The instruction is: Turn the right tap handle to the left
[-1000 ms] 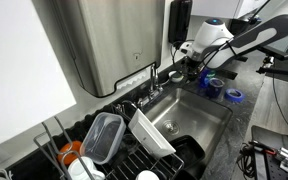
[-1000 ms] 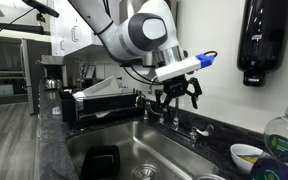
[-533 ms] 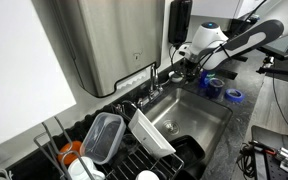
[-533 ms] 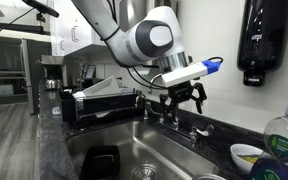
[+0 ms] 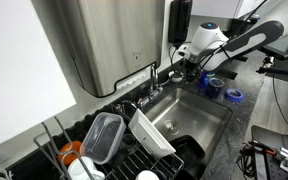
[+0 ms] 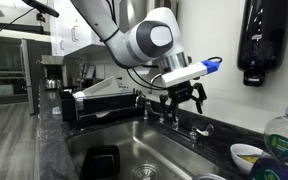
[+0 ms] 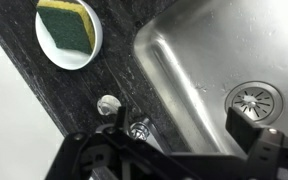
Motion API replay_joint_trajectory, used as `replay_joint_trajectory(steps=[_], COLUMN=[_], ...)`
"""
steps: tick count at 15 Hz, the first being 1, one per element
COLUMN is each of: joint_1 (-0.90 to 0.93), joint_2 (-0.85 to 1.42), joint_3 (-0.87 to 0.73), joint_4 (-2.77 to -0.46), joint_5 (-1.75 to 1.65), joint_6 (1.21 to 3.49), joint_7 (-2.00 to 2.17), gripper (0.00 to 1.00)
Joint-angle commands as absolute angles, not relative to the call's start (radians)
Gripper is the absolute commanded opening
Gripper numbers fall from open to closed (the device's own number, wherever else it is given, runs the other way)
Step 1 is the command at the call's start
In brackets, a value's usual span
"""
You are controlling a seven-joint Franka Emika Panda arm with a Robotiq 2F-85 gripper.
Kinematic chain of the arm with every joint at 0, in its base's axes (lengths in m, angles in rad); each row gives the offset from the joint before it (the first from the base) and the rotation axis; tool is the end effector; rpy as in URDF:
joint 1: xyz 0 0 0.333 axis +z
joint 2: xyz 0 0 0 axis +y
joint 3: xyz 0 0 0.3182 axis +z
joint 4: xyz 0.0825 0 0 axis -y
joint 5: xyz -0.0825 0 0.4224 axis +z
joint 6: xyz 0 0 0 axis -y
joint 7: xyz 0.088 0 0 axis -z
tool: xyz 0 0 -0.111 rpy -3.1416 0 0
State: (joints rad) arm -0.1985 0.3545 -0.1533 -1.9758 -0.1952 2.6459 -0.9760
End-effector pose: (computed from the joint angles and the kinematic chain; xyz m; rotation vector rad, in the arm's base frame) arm 0.6310 -0.2219 0.2956 2.5853 1.0919 0.2029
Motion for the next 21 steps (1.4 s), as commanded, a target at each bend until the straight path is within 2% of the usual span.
replay_joint_trajectory(steps=[1,14,21], joint_1=[-0.226,-0.262,-0.351], joint_2=[0.395,0.587,0.67], joint_3=[-0.13,-0.121,-0.005], joint_4=[-1.942,-1.744,-1.634], joint_5=[-0.216,-0.263,-0.176], joint_6=[2.692,2.72,2.643], joint_7=[-0.997,-1.044,-1.205], gripper=[1.0,1.0,1.0])
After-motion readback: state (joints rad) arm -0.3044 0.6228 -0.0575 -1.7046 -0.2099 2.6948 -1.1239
